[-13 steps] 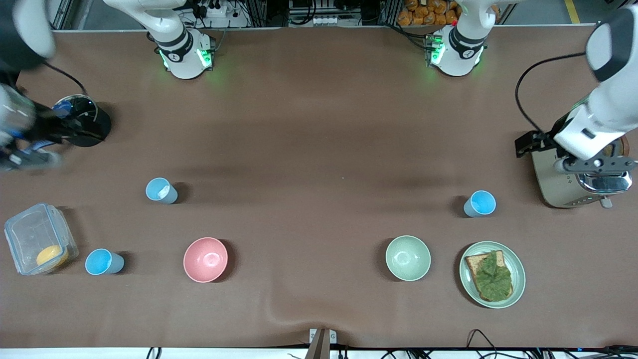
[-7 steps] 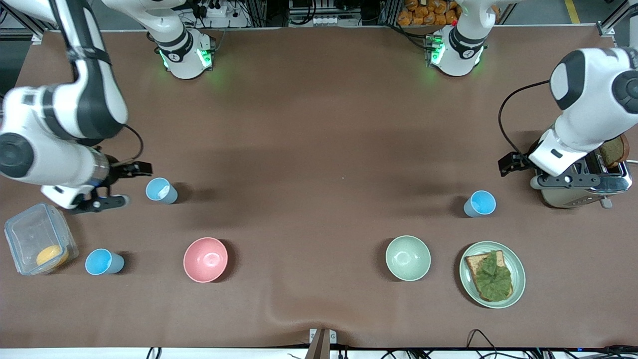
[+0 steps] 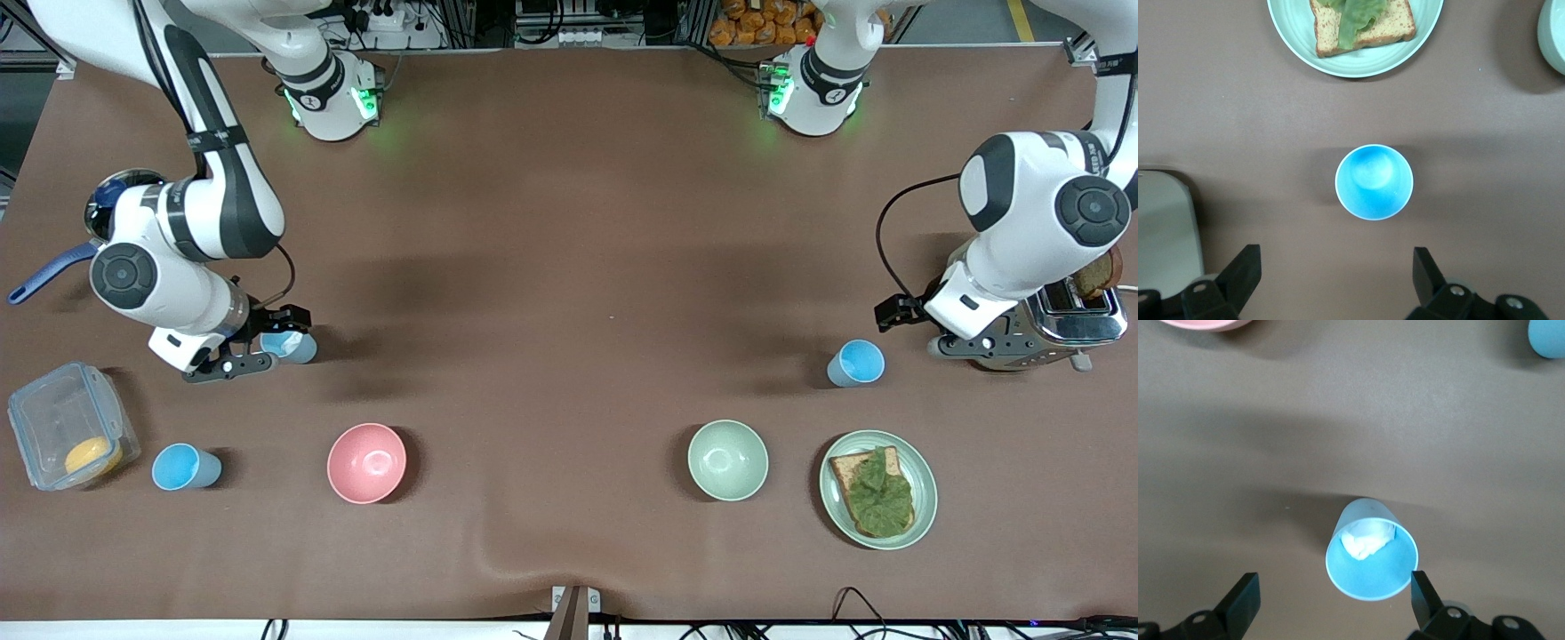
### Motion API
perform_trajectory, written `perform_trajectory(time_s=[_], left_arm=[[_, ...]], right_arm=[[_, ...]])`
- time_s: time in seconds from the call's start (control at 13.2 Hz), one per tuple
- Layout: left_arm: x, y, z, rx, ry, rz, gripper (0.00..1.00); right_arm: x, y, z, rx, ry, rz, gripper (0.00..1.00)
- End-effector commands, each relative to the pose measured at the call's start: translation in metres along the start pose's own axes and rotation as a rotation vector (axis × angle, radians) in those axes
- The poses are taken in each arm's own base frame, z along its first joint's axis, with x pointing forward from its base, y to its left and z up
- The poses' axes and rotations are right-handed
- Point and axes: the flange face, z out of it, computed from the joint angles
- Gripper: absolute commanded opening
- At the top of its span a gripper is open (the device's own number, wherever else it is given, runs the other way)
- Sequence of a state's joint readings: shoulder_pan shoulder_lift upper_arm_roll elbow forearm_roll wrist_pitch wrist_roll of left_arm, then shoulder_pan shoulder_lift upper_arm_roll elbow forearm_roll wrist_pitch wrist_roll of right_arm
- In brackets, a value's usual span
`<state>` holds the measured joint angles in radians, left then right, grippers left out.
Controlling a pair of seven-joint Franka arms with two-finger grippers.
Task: Stack blue cups with both arms
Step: 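Close the right gripper on its cup while the left gripper grasps its cup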
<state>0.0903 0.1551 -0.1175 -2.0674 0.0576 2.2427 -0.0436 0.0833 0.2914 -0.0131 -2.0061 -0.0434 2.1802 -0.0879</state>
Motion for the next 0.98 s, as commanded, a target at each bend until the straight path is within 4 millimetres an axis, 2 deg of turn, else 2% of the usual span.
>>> perform_trajectory(time_s=[0.0, 0.08, 0.38, 0.6, 0.76, 0.83, 0.91], left_arm=[[0.003, -0.001, 0.013, 0.011, 0.007, -0.006, 1.0], [0.003, -0.001, 0.018, 0.009, 0.004, -0.007, 1.0], [0.01, -0.015, 0.04, 0.003, 0.001, -0.019, 1.0], [0.018, -0.018, 0.058, -0.007, 0.01, -0.024, 1.0], [0.022, -0.017, 0.071, -0.013, 0.013, -0.024, 1.0], [0.023, -0.018, 0.077, -0.015, 0.013, -0.026, 1.0], [0.023, -0.017, 0.083, -0.017, 0.006, -0.025, 1.0]], right_arm=[[-0.002, -0.003, 0.032, -0.013, 0.034, -0.006, 1.0], [-0.005, -0.004, 0.043, -0.012, 0.034, -0.007, 1.0], [-0.011, -0.008, 0.052, -0.009, 0.008, -0.014, 1.0], [-0.013, -0.012, 0.058, -0.009, -0.001, -0.021, 1.0], [-0.014, -0.015, 0.071, -0.007, -0.022, -0.025, 1.0], [-0.014, -0.016, 0.075, -0.007, -0.03, -0.028, 0.95], [-0.014, -0.017, 0.076, -0.007, -0.033, -0.03, 0.65]])
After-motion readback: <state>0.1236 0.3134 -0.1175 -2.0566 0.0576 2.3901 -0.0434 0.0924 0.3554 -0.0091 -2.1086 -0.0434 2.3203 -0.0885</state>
